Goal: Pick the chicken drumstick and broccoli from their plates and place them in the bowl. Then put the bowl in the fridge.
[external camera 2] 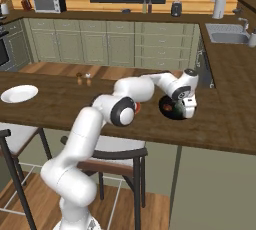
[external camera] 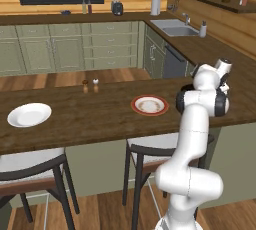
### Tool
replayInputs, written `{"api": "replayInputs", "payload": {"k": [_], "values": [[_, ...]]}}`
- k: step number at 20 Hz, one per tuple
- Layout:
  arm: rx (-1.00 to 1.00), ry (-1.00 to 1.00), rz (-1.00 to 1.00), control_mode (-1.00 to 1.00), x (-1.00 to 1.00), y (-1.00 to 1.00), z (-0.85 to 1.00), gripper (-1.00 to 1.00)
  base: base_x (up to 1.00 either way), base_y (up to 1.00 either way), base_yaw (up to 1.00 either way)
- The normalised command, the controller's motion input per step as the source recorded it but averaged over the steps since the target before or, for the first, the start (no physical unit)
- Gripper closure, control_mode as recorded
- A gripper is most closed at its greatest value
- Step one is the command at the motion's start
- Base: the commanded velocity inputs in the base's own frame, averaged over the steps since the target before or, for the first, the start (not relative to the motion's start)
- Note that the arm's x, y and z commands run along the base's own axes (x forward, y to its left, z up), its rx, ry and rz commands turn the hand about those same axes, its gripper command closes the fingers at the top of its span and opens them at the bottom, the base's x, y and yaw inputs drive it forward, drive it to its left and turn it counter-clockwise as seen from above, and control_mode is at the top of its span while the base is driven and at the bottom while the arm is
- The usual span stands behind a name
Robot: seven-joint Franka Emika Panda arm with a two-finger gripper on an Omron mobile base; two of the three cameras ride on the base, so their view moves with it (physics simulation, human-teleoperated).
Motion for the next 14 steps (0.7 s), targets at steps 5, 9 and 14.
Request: {"api": "replayInputs", "payload": {"k": [5,9,14], "values": [[0.0,-0.01,-0.14,-1.0,-0.79,0.32,-0.39,-1.0,0.0,0.0,0.0],[0.02,-0.05,-0.09,-1.0,-0.27,0.66,-0.01,-1.0,0.0,0.0,0.0],[0.0,-0.05,-0.07,-1.0,0.02,0.53,-0.01,-1.0,0.0,0.0,0.0]]}}
